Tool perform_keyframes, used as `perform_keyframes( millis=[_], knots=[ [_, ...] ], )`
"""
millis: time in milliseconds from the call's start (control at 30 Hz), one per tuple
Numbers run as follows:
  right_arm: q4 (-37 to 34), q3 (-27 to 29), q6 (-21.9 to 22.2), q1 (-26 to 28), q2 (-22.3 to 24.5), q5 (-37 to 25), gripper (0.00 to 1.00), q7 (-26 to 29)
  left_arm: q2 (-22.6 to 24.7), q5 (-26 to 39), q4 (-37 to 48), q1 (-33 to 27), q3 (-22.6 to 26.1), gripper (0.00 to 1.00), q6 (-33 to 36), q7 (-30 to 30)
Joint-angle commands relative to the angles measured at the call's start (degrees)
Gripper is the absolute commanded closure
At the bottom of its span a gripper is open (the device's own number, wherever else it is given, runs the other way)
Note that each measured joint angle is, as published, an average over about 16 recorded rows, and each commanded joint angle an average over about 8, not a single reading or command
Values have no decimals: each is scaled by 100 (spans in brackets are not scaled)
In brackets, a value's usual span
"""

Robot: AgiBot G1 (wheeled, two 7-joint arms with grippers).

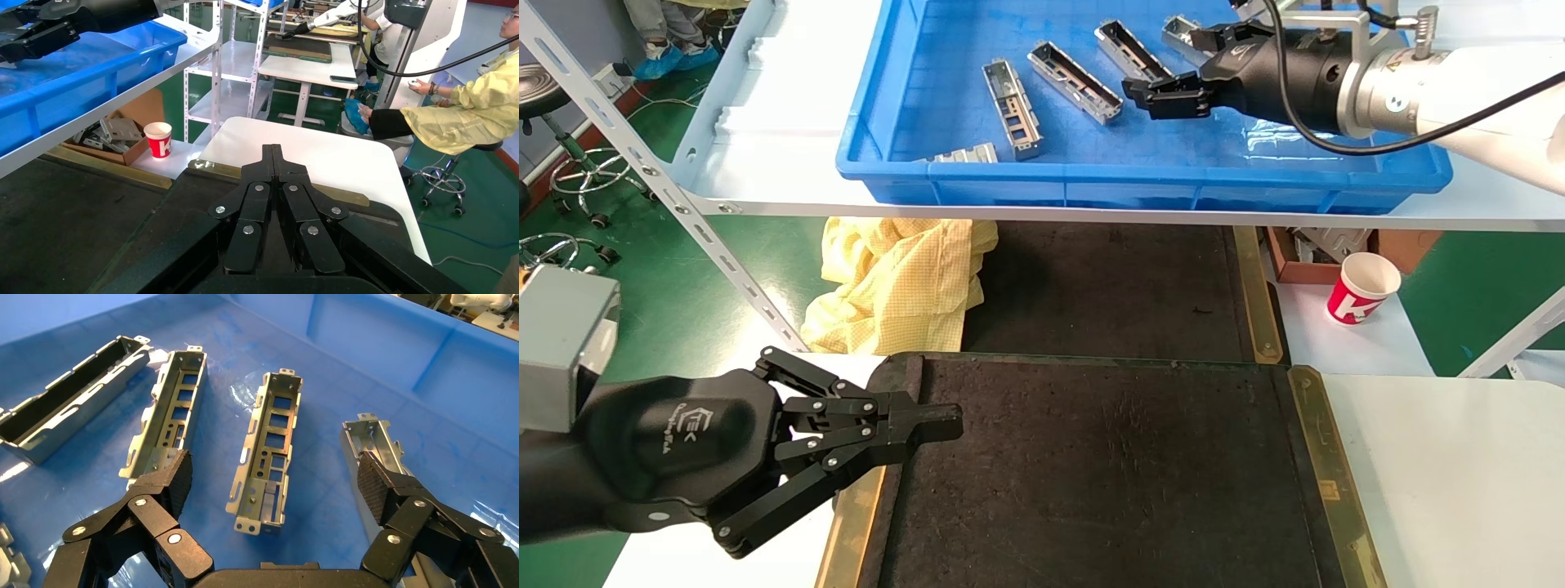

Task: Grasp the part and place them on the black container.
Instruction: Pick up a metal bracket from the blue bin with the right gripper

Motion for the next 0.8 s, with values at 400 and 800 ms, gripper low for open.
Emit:
perform_keyframes(
  millis=[400, 800],
  knots=[
    [-157, 55, 117, 7, -105, 78, 100, -39, 0, 0, 0, 0, 0, 100, 0, 0],
    [-203, 46, 173, -81, -177, 65, 100, -42, 0, 0, 0, 0, 0, 100, 0, 0]
  ],
)
